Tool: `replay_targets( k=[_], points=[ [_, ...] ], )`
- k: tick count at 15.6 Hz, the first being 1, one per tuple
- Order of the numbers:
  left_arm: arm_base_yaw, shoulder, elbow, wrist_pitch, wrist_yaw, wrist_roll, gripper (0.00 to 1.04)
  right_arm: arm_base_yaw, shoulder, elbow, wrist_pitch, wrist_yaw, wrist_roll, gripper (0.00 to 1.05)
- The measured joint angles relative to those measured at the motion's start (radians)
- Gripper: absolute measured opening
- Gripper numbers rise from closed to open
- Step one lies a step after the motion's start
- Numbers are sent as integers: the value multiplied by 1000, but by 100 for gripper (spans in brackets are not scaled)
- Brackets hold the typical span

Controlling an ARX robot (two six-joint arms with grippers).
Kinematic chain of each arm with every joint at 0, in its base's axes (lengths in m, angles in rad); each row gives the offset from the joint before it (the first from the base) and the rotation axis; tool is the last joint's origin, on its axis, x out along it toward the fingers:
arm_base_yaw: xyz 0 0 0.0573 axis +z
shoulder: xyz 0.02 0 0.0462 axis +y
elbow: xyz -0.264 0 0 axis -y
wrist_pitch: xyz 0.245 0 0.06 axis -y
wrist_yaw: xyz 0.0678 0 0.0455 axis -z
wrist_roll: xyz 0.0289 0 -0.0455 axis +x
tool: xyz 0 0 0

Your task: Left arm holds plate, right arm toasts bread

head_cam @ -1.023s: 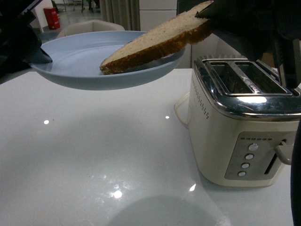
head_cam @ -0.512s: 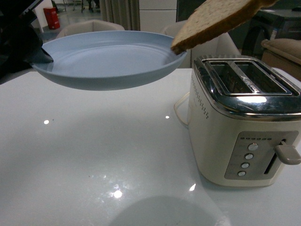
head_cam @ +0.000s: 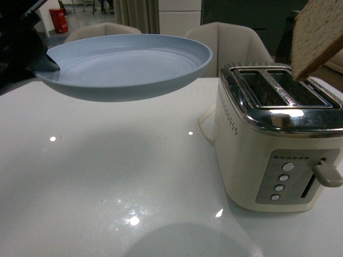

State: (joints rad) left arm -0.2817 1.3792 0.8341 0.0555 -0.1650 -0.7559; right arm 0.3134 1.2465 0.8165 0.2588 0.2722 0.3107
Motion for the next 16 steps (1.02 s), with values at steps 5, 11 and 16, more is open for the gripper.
replay_targets(
  k=[5, 11, 16],
  points=[
    [0, 0, 0, 1, 0, 0, 3, -33, 131, 0, 24, -78, 11, 3],
    [0, 0, 0, 1, 0, 0, 3, -42, 180, 45, -56, -114, 38, 3],
    [0, 0, 0, 1, 0, 0, 3, -49, 210, 101, -156, -127, 48, 3]
  ],
)
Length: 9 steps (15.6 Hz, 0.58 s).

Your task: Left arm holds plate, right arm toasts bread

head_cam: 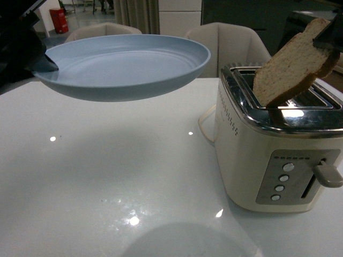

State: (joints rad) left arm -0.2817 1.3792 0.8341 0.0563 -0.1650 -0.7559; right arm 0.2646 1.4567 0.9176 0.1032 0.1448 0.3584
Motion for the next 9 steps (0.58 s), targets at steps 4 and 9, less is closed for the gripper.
replay_targets(
  k=[4, 9],
  points=[
    [0, 0, 0, 0, 0, 0, 3, -11, 44, 57, -64, -3, 0, 3],
    [0, 0, 0, 0, 0, 0, 3, -12, 121, 161, -146, -2, -17, 3]
  ],
)
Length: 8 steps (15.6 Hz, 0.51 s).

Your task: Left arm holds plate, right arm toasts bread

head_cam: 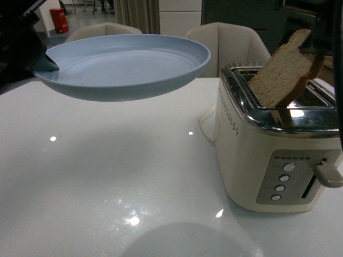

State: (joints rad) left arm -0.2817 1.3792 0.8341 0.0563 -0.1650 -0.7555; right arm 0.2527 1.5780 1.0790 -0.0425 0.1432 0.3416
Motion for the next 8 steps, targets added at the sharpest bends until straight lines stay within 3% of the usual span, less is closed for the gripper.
replay_targets(
  k=[2, 3, 4, 8],
  points=[
    [0, 0, 0, 0, 0, 0, 3, -1, 39, 42, -31, 13, -3, 3],
    [0, 0, 0, 0, 0, 0, 3, 0, 55, 58, -39, 16, -2, 11],
    [0, 0, 0, 0, 0, 0, 3, 3, 79, 63, -47, 23, 2, 30],
    [0, 0, 0, 0, 0, 0, 3, 3, 89, 62, -31, 24, 7, 74]
  ],
)
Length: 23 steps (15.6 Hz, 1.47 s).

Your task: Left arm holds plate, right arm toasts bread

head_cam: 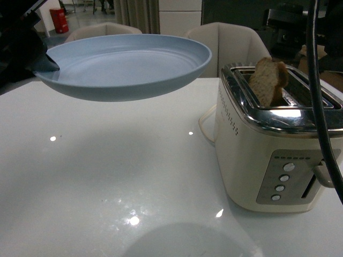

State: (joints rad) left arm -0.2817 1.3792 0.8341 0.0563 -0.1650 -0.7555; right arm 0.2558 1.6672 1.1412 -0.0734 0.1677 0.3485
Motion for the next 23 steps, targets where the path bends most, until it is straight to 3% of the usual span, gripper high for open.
replay_targets(
  k=[2, 3, 9, 13, 16, 20, 21, 22, 23],
  points=[
    [0, 0, 0, 0, 0, 0, 3, -1, 0, -1, 4, -2, 3, 96],
    [0, 0, 0, 0, 0, 0, 3, -2, 0, -3, 7, -6, 10, 100],
    [0, 0, 0, 0, -1, 0, 3, -16, -134, -80, 113, -31, 13, 98],
    [0, 0, 0, 0, 0, 0, 3, -23, -431, -348, 240, -45, -29, 98],
    [0, 0, 0, 0, 0, 0, 3, -64, -668, -531, 241, -53, -31, 98],
    [0, 0, 0, 0, 0, 0, 3, -66, -790, -629, 223, -55, -27, 98],
    [0, 0, 0, 0, 0, 0, 3, -71, -811, -697, 418, -3, -111, 87],
    [0, 0, 0, 0, 0, 0, 3, -90, -872, -771, 486, -11, -204, 75],
    [0, 0, 0, 0, 0, 0, 3, -117, -950, -824, 447, -24, -280, 60]
  ],
)
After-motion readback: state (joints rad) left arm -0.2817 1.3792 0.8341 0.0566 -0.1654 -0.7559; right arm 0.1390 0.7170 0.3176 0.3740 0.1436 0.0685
